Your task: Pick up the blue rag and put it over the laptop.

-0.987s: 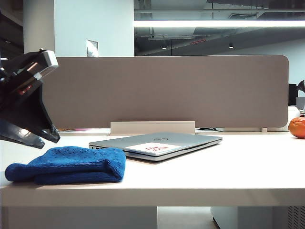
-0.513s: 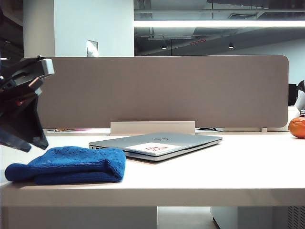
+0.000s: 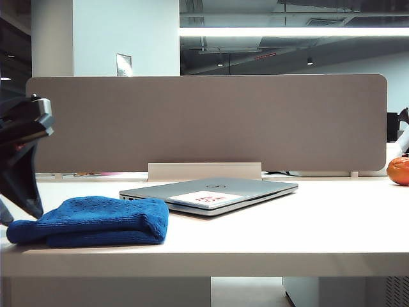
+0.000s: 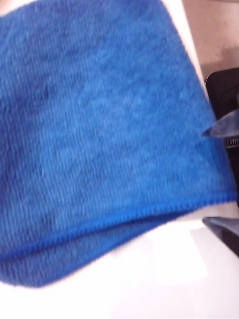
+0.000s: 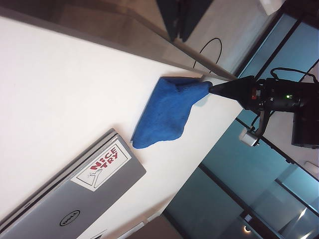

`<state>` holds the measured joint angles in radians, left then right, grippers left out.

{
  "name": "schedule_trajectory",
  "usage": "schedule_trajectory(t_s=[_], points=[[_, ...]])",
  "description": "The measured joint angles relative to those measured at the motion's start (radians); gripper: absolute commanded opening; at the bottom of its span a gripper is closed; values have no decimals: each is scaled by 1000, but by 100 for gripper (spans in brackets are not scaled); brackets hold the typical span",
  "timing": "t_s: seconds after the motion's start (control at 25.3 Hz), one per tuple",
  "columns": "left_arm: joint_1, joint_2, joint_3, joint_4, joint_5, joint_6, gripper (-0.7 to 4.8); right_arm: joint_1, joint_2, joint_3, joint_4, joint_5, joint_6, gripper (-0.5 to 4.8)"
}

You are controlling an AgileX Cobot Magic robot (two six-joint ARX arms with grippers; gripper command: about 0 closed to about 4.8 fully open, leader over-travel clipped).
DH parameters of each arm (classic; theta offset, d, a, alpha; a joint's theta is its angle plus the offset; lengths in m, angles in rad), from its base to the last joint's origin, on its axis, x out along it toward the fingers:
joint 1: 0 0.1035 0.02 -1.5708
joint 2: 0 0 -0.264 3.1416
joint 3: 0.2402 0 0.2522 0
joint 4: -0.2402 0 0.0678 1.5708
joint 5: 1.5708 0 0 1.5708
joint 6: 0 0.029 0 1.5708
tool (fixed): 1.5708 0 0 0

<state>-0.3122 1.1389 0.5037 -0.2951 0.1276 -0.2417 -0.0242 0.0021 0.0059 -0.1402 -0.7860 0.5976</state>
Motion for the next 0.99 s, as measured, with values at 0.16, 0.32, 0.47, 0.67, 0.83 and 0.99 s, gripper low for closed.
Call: schedule_trajectory(t_s=[0.16, 0.32, 0.47, 0.67, 0.83, 0.99], points=[[0, 0, 0, -18, -18, 0, 192, 0, 0, 0, 0, 0, 0, 0], [0, 24, 0, 1, -15, -34, 192, -1, 0, 0, 0, 0, 0, -1], [0, 115, 2, 70, 3, -64, 193, -1, 0, 0, 0, 0, 0, 0], [0, 166, 5, 172, 48, -66, 189, -1, 0, 0, 0, 0, 0, 0], [0, 168, 3, 210, 48, -66, 74, -1, 0, 0, 0, 0, 0, 0], [0, 168, 3, 237, 48, -63, -6, -1, 0, 0, 0, 4, 0, 0]])
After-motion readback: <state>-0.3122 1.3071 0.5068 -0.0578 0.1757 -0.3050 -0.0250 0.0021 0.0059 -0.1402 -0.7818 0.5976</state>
